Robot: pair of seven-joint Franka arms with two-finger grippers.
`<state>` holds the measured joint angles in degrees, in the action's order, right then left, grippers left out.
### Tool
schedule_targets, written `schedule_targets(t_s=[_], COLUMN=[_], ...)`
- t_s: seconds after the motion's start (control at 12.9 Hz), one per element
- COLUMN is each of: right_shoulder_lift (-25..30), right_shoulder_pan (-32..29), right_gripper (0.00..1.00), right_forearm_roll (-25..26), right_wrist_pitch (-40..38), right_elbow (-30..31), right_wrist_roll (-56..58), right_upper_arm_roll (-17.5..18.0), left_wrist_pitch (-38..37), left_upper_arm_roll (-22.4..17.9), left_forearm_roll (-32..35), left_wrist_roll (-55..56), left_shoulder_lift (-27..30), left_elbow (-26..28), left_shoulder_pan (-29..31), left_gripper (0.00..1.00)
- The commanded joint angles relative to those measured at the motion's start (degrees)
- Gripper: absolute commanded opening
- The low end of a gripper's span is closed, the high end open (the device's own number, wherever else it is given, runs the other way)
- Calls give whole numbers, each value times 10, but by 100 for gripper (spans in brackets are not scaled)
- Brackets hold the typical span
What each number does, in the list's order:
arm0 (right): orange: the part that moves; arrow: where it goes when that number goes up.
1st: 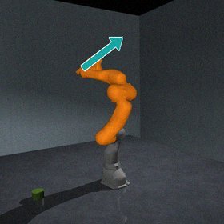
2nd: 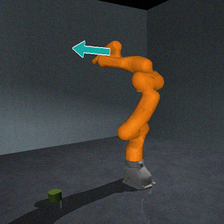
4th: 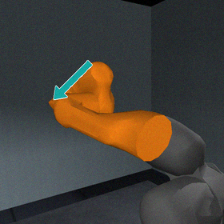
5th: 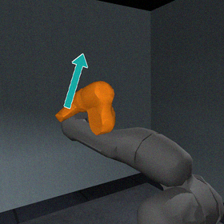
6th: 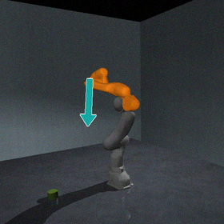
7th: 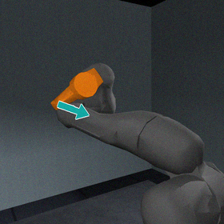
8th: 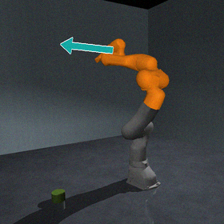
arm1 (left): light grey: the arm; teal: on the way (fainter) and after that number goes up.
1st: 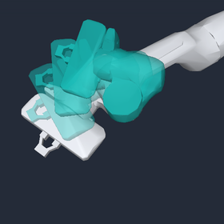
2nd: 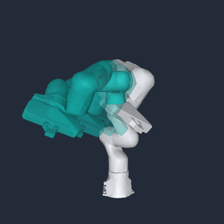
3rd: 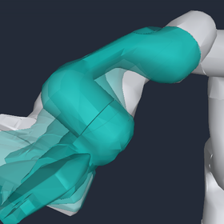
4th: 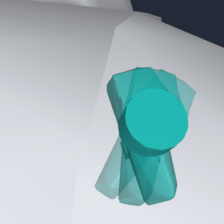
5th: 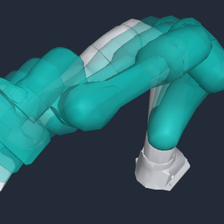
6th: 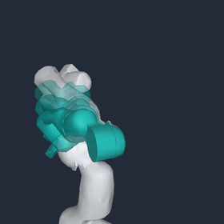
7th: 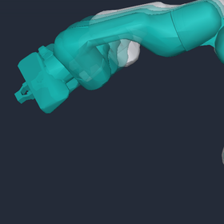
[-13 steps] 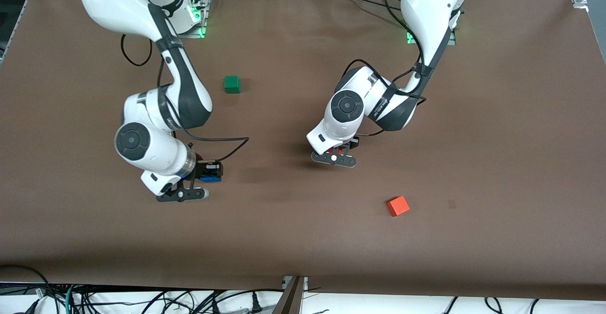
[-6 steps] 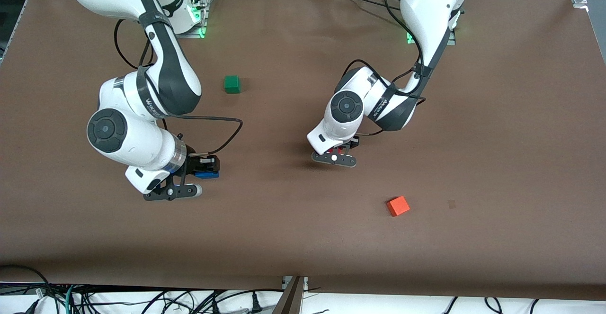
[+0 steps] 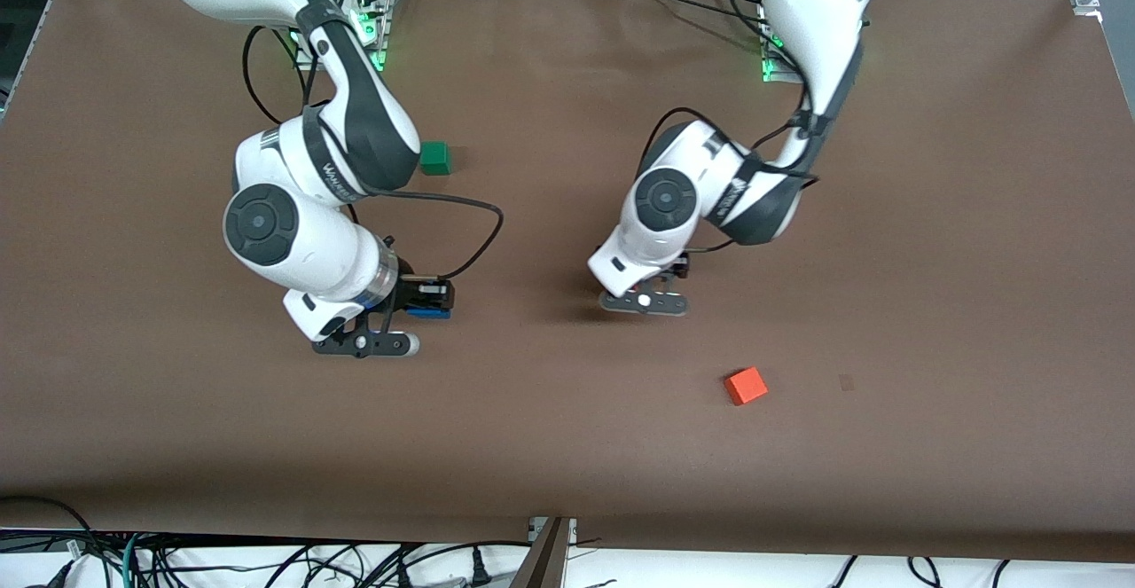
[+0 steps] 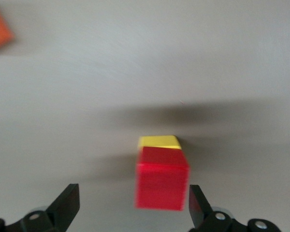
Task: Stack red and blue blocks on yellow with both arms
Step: 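Place the red cube on the yellow cube with the left gripper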
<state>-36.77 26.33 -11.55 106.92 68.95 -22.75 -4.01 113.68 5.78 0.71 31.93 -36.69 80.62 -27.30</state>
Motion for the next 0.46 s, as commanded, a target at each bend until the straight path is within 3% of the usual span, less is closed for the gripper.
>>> schedule_targets(t_s=[0.0,0.39], right_shoulder_lift=[-11,-40], right_shoulder_pan=[8,97], right_gripper=[41,41], right_forearm_roll=[-11,-8], right_wrist_pitch=[12,91], right_elbow=[-19,-20], right_wrist_roll=[-44,-241], right_upper_arm_roll=[1,0], left_wrist_pitch=[-83,-177], left_upper_arm_roll=[3,4], left_forearm_roll=[-2,-3], left_wrist_roll=[-5,-8], left_shoulder_lift=[50,94], left_elbow=[-54,-134], left_shoulder_pan=[67,165], left_gripper=[100,100])
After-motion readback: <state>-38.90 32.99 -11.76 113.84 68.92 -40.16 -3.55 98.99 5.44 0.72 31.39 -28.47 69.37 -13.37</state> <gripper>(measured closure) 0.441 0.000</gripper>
